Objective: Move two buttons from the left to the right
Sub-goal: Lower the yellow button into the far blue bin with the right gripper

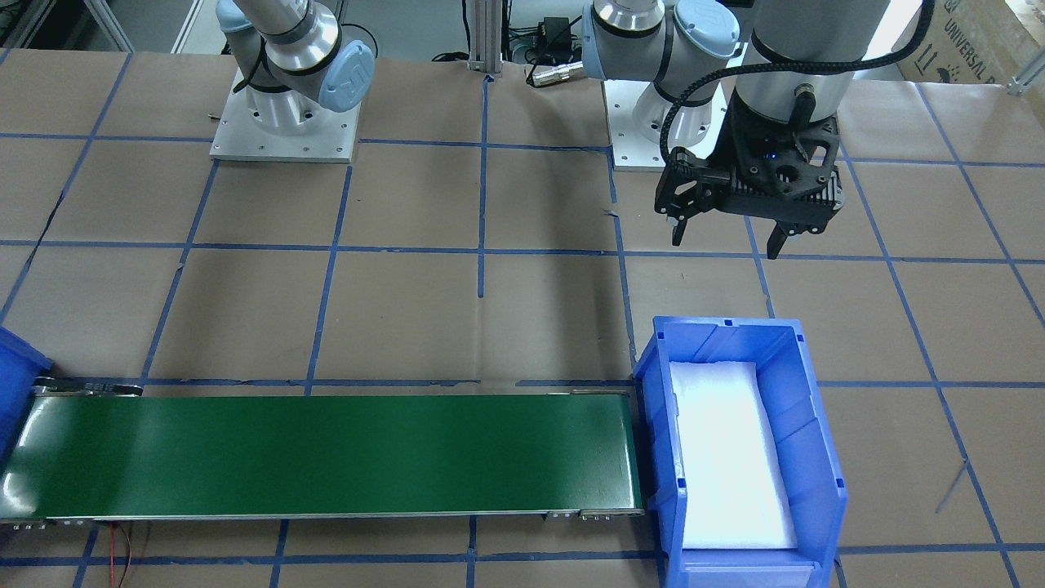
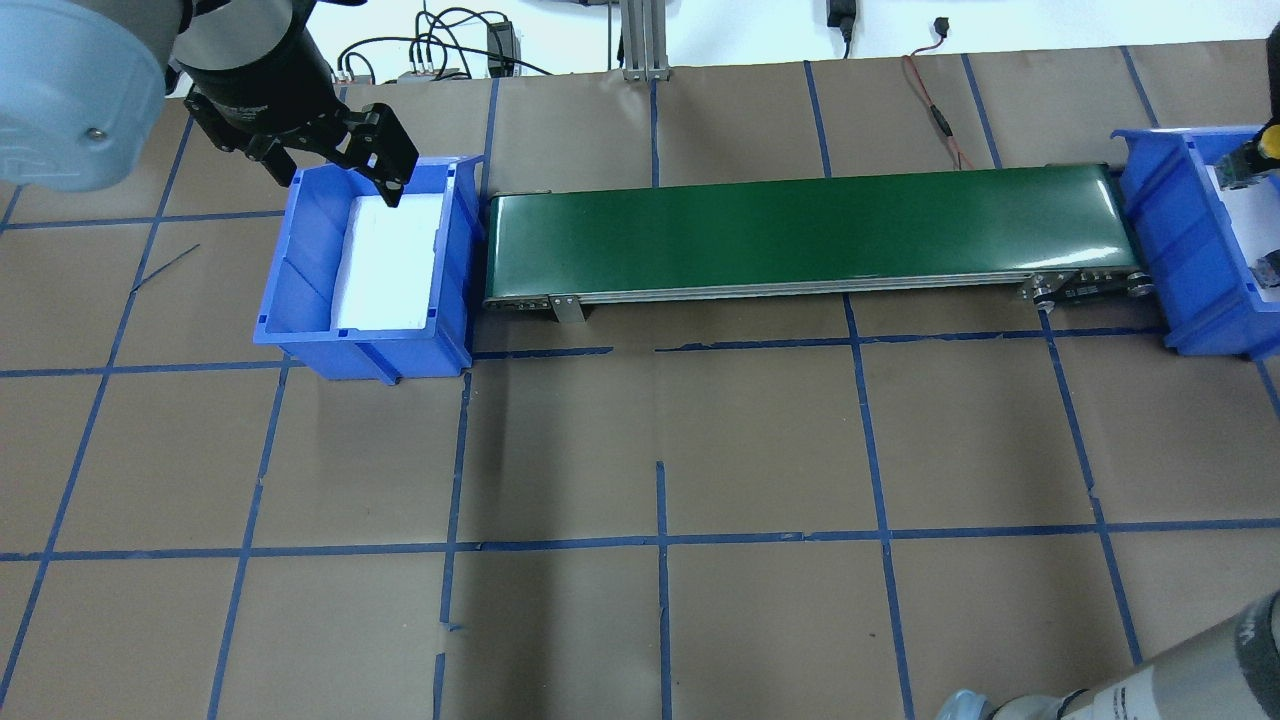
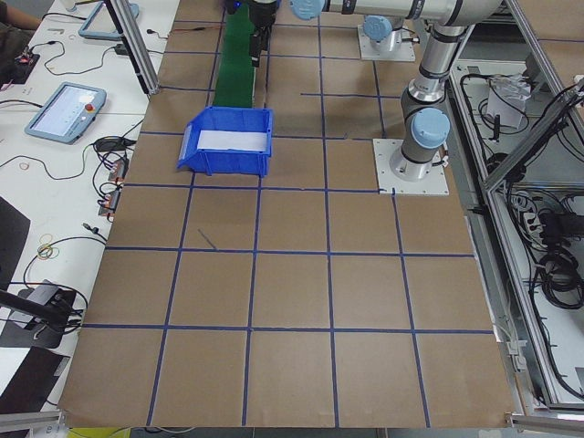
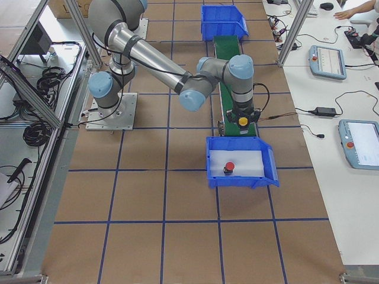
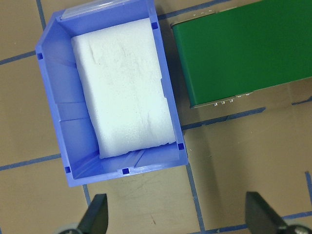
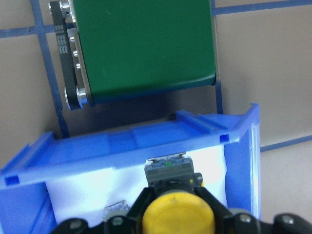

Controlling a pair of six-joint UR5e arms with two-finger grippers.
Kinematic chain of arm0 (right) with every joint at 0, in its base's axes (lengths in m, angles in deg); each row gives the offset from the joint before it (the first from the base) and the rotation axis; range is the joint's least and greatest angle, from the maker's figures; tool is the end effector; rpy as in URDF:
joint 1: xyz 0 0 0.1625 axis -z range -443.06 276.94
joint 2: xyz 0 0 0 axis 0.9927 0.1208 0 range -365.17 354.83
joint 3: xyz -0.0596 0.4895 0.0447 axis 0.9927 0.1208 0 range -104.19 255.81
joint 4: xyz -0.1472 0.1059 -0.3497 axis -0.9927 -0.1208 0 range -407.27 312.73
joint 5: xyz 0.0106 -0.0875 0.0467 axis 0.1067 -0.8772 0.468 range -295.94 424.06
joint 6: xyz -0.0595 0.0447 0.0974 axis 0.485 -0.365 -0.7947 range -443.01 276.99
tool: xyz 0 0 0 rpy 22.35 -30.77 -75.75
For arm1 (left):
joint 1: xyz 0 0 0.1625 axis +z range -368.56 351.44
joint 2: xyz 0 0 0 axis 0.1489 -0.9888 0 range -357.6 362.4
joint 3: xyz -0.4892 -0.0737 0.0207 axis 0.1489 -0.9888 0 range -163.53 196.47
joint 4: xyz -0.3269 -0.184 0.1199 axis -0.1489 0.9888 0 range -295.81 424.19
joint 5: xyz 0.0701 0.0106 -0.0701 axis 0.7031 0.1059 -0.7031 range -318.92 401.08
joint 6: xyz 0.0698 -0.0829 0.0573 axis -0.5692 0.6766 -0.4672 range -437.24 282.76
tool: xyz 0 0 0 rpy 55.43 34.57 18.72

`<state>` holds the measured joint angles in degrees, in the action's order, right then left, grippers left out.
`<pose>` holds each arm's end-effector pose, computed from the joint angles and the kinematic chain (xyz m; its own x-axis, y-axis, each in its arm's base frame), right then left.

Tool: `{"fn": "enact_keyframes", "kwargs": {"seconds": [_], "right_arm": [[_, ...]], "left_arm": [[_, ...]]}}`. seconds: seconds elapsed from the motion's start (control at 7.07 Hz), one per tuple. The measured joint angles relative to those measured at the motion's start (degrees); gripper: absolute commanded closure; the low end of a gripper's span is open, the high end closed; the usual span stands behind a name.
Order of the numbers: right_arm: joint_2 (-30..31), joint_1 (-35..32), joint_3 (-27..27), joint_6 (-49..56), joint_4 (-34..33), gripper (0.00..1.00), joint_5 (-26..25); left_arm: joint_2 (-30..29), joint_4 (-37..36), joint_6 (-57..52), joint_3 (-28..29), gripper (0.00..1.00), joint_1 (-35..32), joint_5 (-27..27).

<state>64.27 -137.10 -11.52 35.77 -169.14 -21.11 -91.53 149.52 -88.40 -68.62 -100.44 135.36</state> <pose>-0.2670 -0.6129 0.4179 -0.1053 -0.9622 0.2511 -0.9917 0.1202 0.0448 -0.1410 -0.5114 0.5510 -0.9718 0.2173 -0.0919 0.2249 0.9709 -0.0822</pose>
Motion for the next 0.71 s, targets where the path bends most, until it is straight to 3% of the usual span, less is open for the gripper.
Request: {"fn": "enact_keyframes", "kwargs": {"seconds": [0.28,0.71], "right_arm": [[-0.84,3.67,-1.63,6.99,-0.09,0.88,2.0],[-4.65,5.01,-2.8,9.1,-0.82,0.87,0.99]], "left_arm": [[0.84,0.36,0.0,0.1,0.0,-0.26,0.03],[3.05,3.61,0.0,-0.94,0.0,-0.85,-0.02]]}}
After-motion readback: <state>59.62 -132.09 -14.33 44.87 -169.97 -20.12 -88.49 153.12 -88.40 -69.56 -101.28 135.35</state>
